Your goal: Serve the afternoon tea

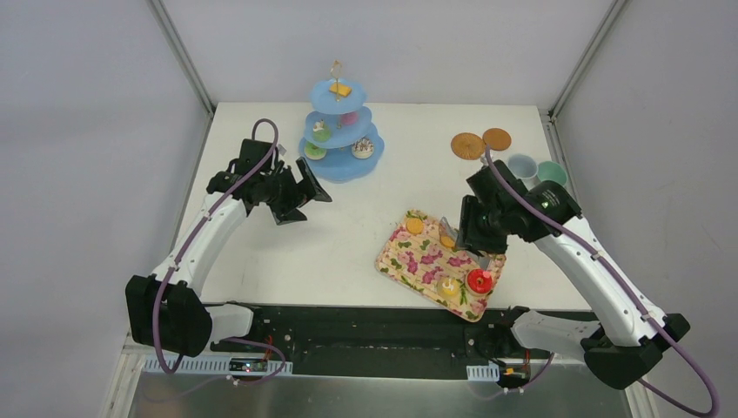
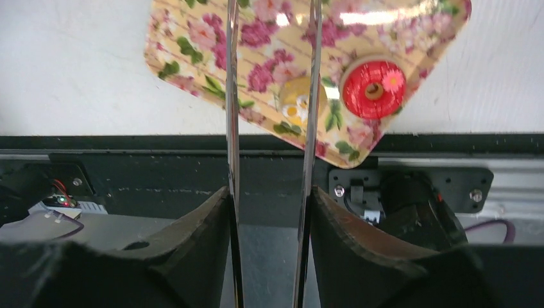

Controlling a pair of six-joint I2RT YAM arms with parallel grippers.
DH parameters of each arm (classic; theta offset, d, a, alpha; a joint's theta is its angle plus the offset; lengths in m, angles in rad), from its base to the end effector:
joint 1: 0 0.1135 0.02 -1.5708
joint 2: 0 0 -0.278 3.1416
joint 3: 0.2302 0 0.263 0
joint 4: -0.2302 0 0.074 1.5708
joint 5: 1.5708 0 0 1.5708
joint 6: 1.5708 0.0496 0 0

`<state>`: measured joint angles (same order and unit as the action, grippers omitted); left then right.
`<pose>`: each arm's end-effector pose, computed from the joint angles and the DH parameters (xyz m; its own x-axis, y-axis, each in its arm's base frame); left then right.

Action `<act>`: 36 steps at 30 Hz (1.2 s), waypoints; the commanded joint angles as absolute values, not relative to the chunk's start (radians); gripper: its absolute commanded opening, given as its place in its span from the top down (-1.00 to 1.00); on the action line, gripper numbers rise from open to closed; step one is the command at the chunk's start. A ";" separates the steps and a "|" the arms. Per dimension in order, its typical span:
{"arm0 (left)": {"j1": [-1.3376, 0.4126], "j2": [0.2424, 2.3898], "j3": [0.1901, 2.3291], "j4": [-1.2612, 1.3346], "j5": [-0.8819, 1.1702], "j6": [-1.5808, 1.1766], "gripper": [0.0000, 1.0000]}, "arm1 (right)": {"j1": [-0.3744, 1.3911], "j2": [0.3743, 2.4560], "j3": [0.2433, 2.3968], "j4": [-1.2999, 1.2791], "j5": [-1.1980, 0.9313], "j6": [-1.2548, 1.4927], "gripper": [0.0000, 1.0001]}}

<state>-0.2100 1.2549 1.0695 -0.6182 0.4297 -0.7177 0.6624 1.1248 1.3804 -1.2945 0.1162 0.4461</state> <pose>0.2686 -0.0784 0.3038 -0.8410 -0.4320 -0.3257 -0.1072 0.7231 -0.6824 0.1574 0.1155 0.3809 -0.8566 -0.1246 -0.5006 -0.2160 0.9679 0.1287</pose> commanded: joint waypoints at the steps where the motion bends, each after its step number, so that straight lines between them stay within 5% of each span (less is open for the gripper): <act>1: -0.215 1.229 1.061 -0.603 0.445 -0.729 -0.81 | 0.658 1.111 1.373 -1.458 0.067 0.514 0.03; 9: -0.215 1.181 1.016 -0.614 0.434 -0.746 -0.81 | 0.660 1.087 1.278 -1.478 -0.128 0.463 0.01; 36: -0.215 1.169 1.022 -0.624 0.411 -0.764 -0.81 | 0.669 1.173 1.194 -1.478 -0.137 0.464 -0.04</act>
<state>-0.2100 1.2011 1.0172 -0.6186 0.4343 -0.7490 0.6628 1.1652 1.1934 -1.4376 -0.1143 0.4622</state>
